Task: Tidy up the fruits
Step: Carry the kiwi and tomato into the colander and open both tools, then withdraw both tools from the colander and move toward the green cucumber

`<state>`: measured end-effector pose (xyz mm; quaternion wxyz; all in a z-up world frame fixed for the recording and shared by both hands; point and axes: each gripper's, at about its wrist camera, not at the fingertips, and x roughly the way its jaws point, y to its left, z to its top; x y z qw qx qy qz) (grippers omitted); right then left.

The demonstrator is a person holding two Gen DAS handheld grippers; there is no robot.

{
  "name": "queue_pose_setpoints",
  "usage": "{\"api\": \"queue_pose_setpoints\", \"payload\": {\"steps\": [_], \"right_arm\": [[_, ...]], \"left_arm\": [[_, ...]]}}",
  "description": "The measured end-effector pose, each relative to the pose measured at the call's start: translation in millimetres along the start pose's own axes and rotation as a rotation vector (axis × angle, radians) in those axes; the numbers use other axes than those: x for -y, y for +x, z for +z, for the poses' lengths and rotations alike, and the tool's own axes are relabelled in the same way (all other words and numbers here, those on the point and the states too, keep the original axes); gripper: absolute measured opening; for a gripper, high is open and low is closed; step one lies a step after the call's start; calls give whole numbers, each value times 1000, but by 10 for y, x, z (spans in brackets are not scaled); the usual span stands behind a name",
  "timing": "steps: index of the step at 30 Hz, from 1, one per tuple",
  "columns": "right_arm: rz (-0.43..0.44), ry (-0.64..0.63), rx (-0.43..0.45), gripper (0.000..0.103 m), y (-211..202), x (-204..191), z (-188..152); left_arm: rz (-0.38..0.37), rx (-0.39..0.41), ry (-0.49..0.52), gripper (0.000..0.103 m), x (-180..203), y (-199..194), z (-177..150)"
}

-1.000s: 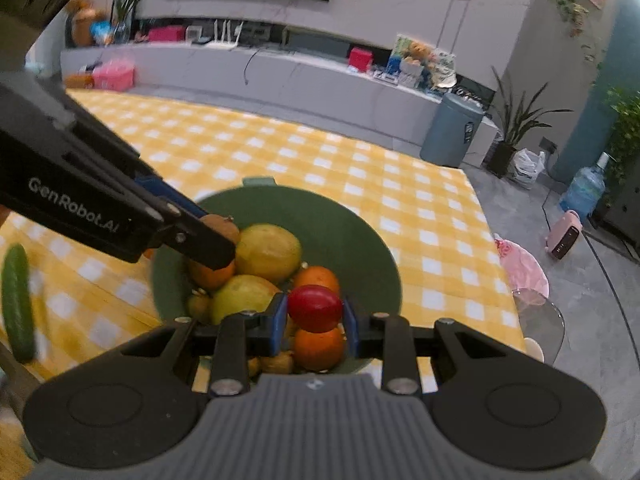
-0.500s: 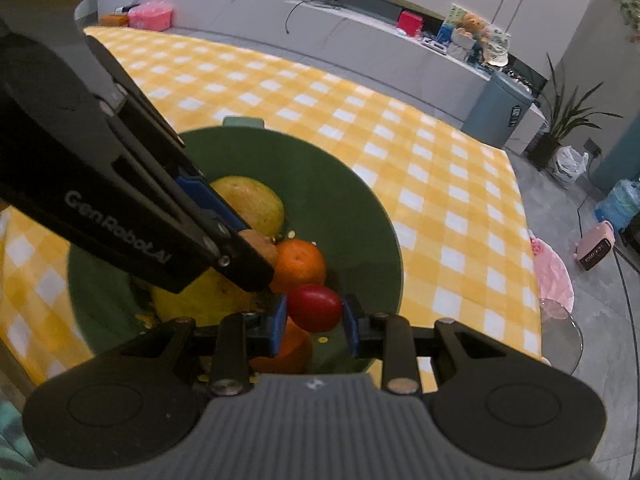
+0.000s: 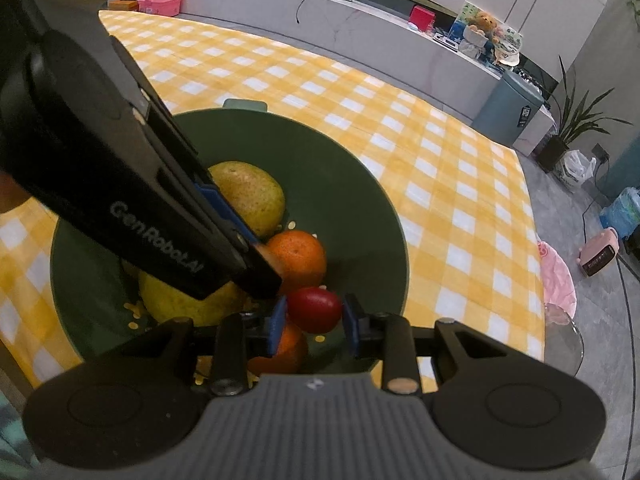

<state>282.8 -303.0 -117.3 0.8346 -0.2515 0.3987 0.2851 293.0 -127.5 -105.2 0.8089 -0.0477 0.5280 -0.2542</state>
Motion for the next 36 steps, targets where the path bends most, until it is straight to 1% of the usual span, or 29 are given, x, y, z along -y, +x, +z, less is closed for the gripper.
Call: {"api": "queue_pose_setpoints", "payload": {"steps": [4, 7, 9, 11, 14, 19, 23, 25, 28, 32, 36], "right_arm": [[-1, 1, 5, 31, -55, -14, 6], [-4, 3, 17, 31, -131, -36, 18], [-5, 12, 29, 32, -216, -56, 33], [-21, 21, 33, 37, -301, -88, 44], [-46, 43, 48, 38, -464, -154, 58], [-37, 163, 93, 43, -744, -258, 42], [-10, 295, 126, 44, -931, -391, -8], [3, 350, 143, 44, -979, -483, -15], [8, 421, 167, 44, -1046, -662, -31], [29, 522, 195, 44, -1087, -885, -48], [38, 592, 224, 44, -1094, -1130, -69]], "left_arm": [[-5, 14, -3, 33, 13, -46, 4], [-14, 32, 9, 34, 53, -147, -6], [-3, 56, 21, 34, 84, -263, -16], [13, 83, 31, 35, 111, -402, -27], [42, 123, 45, 35, 150, -640, -60], [101, 175, 65, 35, 163, -1008, -194], [135, 222, 66, 37, 119, -1279, -365], [165, 248, 70, 39, 92, -1400, -464], [218, 279, 81, 39, 52, -1550, -617], [282, 304, 95, 39, -14, -1723, -834], [318, 321, 98, 39, -107, -1872, -1073]]}}
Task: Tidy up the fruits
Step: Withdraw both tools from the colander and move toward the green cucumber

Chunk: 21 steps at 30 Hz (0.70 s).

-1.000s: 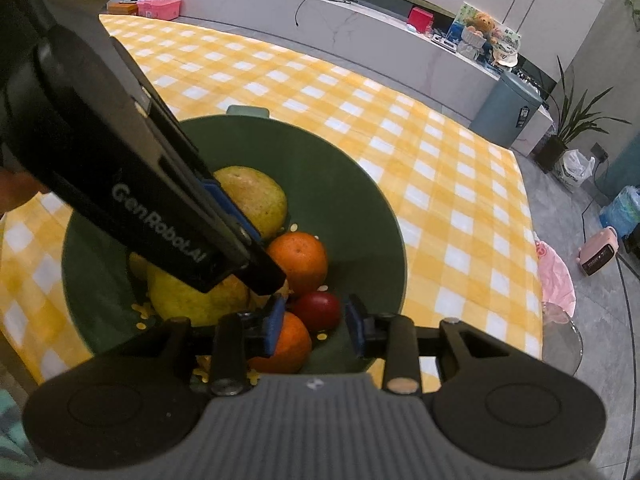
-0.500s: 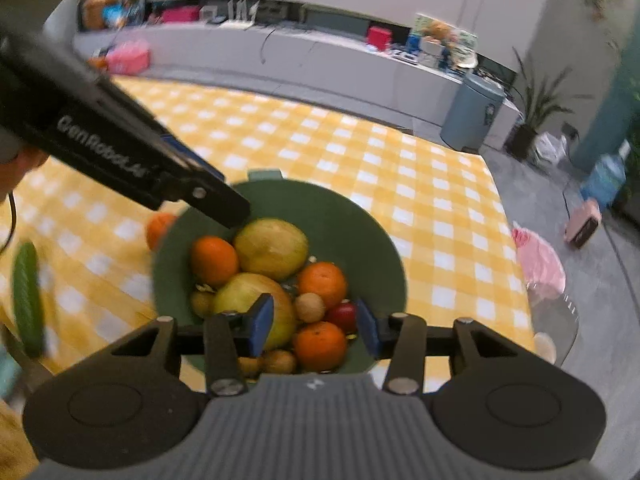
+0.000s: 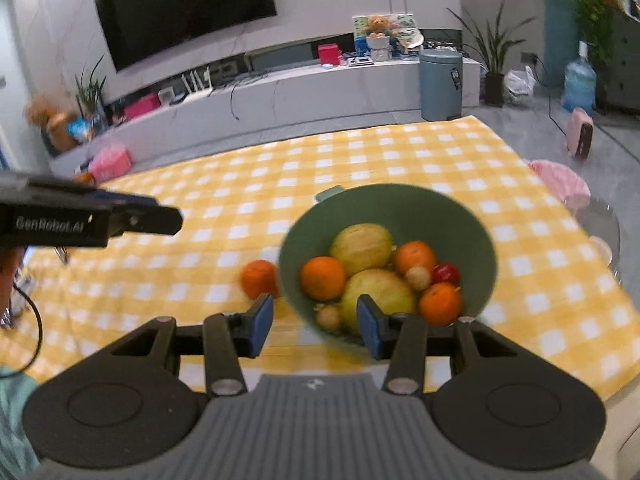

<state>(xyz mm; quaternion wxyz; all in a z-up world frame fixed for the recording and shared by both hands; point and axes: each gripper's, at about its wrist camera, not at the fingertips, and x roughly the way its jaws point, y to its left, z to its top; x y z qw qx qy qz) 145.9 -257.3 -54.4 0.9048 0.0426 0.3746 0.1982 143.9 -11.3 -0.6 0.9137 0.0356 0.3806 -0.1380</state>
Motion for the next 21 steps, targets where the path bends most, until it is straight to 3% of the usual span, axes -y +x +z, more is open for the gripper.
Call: {"api": "queue_pose_setpoints", "payload": {"steps": [6, 9, 12, 16, 18, 21], "right_arm": [[30, 34, -6, 44, 63, -271, -278], [31, 5, -29, 44, 133, -409, -386], [40, -15, -45, 44, 170, -512, -457], [63, -55, -71, 44, 207, -626, -501], [104, -84, -99, 44, 248, -722, -528], [201, -195, -155, 48, 341, -945, -590]], "left_arm": [[43, -19, -22, 40, -181, -179, -336], [69, -69, -78, 40, -304, -196, -476], [107, -126, -160, 40, -452, -200, -570], [59, -215, -331, 45, -676, -194, -701], [42, -237, -393, 45, -778, -176, -802], [86, -248, -394, 45, -817, -185, -892]]}}
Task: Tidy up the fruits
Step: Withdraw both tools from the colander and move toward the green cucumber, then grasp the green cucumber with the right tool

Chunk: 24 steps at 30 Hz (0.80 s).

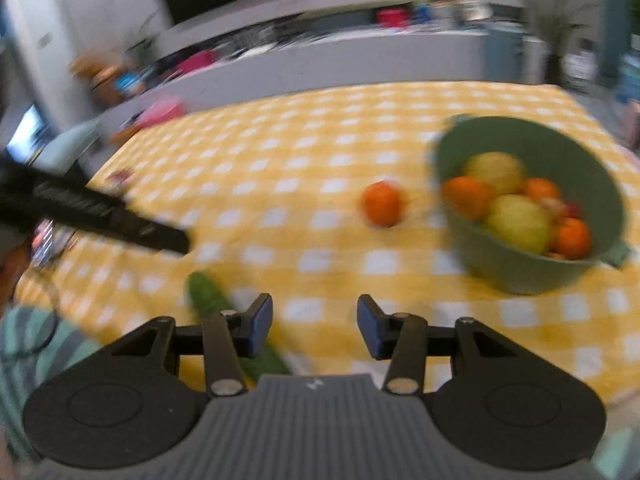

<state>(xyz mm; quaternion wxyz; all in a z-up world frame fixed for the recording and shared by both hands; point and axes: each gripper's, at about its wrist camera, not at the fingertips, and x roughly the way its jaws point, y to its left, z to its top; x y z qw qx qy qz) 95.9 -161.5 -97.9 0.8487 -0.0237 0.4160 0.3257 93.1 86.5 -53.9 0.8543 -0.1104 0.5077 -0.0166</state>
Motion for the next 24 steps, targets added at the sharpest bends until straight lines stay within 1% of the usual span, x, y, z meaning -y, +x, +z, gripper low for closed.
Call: {"api": "queue_pose_setpoints", "payload": {"steps": [1, 2, 3, 5, 8, 11, 14, 19, 24], "right_arm": [[19, -45, -10, 52, 44, -70, 0], [36, -96, -19, 53, 94, -156, -2], [49, -140, -27, 53, 141, -231, -4], [82, -223, -38, 53, 241, -356, 3], [109, -293, -68, 53, 416, -452, 8], [101, -327, -99, 52, 591, -488, -9], [95, -335, -129, 51, 731, -478, -26], [85, -339, -149, 51, 802, -477, -34], [71, -342, -161, 47, 879, -486, -39]], "left_arm": [[4, 2, 7, 45, -7, -10, -18], [1, 6, 13, 45, -12, -29, -37], [-4, 13, 20, 47, -16, -52, -52], [-17, 35, 35, 48, -33, -128, -88], [-30, 69, 51, 50, -62, -218, -115], [-36, 81, 49, 50, -106, -258, -129], [-37, 85, 45, 50, -152, -267, -147], [-43, 83, 37, 50, -233, -248, -153], [-45, 83, 29, 50, -303, -228, -149]]}}
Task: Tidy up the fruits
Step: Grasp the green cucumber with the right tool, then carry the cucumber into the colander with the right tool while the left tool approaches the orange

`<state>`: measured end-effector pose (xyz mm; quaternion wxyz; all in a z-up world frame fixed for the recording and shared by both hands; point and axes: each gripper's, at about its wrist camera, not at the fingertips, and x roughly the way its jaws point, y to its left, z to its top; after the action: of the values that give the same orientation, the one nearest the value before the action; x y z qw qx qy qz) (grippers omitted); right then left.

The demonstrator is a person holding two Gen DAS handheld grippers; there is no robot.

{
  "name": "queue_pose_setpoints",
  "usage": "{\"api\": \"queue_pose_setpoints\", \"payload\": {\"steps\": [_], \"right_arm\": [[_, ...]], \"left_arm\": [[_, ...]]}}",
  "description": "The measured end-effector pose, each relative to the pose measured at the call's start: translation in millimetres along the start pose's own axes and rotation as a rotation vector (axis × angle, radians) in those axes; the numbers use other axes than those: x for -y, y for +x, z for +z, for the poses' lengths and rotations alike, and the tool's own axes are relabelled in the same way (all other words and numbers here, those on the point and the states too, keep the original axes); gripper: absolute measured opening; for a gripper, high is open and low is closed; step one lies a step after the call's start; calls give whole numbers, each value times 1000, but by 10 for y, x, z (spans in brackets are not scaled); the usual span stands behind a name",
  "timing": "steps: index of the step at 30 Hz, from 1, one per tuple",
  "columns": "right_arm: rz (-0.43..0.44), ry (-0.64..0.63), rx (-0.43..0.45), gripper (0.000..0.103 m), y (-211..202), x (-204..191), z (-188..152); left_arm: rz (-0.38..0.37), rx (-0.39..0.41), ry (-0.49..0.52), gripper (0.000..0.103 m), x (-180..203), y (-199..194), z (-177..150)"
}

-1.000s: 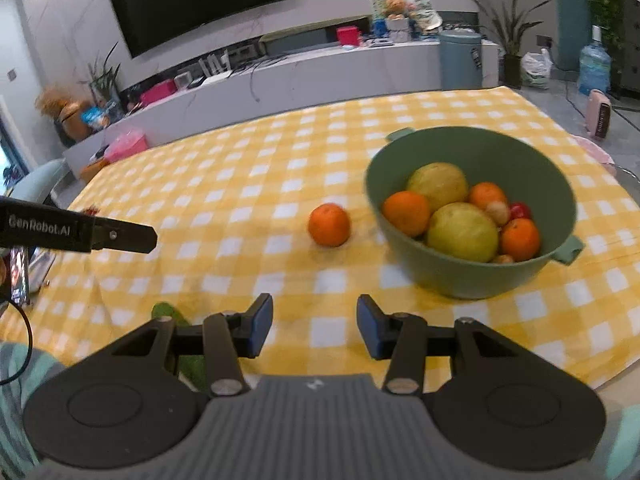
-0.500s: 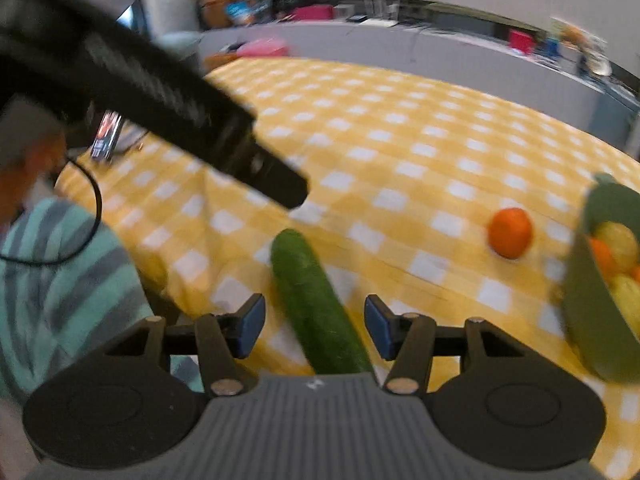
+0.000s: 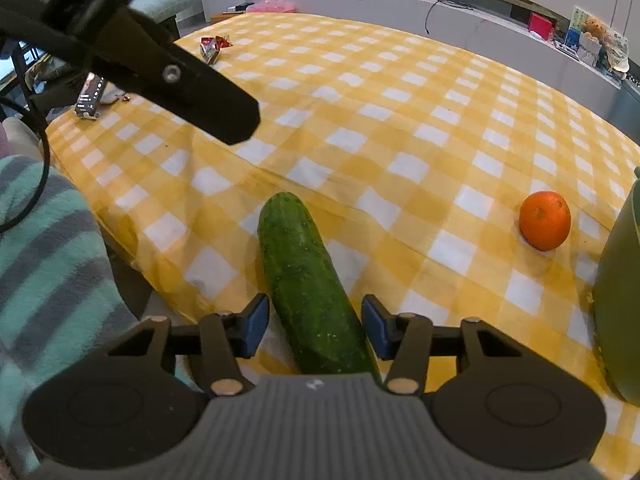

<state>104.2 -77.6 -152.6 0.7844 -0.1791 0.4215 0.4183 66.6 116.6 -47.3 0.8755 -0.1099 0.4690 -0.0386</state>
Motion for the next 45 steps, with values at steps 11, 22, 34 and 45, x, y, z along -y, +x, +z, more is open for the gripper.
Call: {"api": "queue_pose_setpoints", "payload": {"steps": [11, 22, 34, 45], "right_arm": [[7, 66, 19, 43, 15, 41, -24], [-31, 195, 117, 35, -428, 270, -103], [-142, 295, 252, 35, -1238, 771, -243], [-342, 378, 297, 35, -1648, 1656, -269]], "left_arm": [[-7, 7, -11, 50, -31, -14, 1], [-29, 51, 64, 50, 201, -69, 77], [-67, 50, 189, 50, 682, 164, 275], [-99, 89, 385, 50, 1165, 652, 535]]}}
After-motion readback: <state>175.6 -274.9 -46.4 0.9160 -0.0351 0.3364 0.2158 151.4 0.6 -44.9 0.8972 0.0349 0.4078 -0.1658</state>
